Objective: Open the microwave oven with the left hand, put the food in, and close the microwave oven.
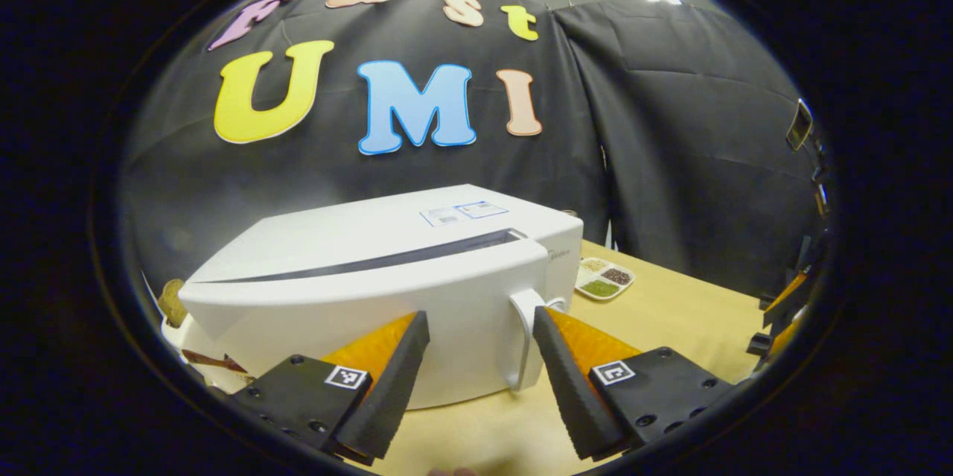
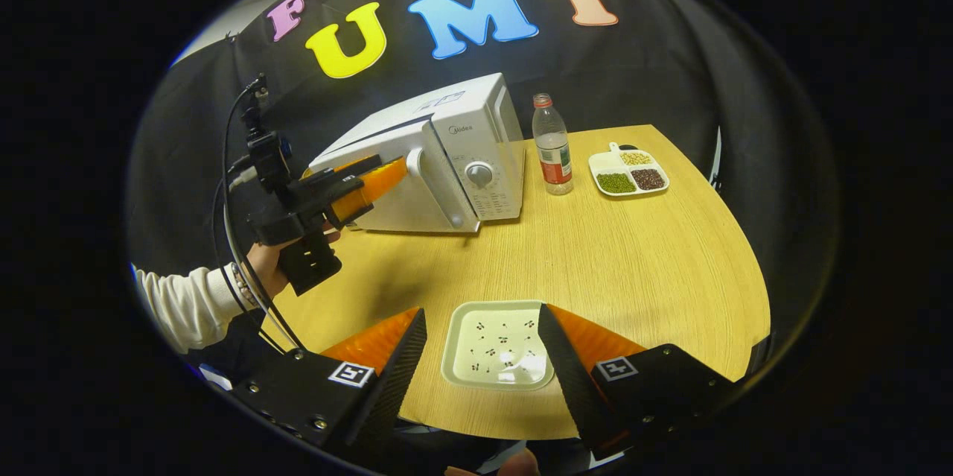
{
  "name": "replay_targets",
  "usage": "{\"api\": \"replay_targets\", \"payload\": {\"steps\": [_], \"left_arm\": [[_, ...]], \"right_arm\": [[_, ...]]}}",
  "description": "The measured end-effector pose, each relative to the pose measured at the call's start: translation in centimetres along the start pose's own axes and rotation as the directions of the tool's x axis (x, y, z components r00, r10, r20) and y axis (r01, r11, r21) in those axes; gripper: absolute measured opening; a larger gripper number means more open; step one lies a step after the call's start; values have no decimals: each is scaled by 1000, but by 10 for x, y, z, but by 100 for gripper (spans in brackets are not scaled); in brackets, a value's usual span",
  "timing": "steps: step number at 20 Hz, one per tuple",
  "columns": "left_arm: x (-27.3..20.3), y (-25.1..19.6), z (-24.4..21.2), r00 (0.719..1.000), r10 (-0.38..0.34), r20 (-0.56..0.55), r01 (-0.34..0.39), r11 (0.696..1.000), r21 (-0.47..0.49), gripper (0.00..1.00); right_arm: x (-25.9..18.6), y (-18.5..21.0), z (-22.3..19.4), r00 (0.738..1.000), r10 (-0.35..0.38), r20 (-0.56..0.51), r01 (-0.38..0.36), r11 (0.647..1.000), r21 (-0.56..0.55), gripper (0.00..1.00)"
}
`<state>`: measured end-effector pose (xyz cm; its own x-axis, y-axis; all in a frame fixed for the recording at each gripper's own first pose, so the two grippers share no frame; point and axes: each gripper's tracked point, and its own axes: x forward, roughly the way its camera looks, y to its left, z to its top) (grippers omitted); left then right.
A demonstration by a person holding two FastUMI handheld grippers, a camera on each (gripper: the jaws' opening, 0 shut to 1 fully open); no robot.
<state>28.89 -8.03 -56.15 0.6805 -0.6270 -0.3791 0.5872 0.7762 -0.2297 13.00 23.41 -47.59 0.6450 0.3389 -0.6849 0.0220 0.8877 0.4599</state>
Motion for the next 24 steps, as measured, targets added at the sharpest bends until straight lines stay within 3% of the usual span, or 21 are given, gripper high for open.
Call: {"api": "replay_targets", "payload": {"steps": [8, 11, 13, 14, 16, 19, 20, 22, 24], "left_arm": [[9, -1, -4, 1000, -1, -6, 1, 1000, -14, 94], [9, 1, -4, 1000, -14, 2, 14, 1000, -9, 87], [10, 2, -5, 1000, -16, 4, 16, 1000, -13, 93], [11, -1, -7, 999, -32, 7, 32, 999, -20, 89], [15, -7, -14, 998, -68, -17, 68, 997, -25, 93], [21, -8, -20, 995, -91, -30, 91, 996, -7, 83], [20, -9, -20, 994, -108, -27, 108, 994, -3, 87], [23, -7, -18, 992, -126, -29, 126, 992, 4, 77], [30, -5, -8, 992, -127, -21, 126, 991, -35, 81]], "right_arm": [[13, -5, 3, 1000, -4, -19, 5, 1000, 19, 93], [15, -6, 5, 1000, -5, -22, 5, 1000, 23, 93], [16, -7, 4, 1000, -6, -27, 6, 1000, 23, 93], [16, -6, 4, 1000, -5, -28, 6, 1000, 23, 92], [17, -5, 4, 1000, -2, -31, 3, 1000, 22, 93], [17, -4, 3, 999, -1, -32, 2, 1000, 18, 92], [15, -4, 2, 1000, -3, -30, 3, 1000, 14, 92], [11, -5, -1, 1000, -9, -26, 9, 1000, 8, 92], [11, -6, -4, 999, -9, -31, 10, 1000, 19, 92]]}}
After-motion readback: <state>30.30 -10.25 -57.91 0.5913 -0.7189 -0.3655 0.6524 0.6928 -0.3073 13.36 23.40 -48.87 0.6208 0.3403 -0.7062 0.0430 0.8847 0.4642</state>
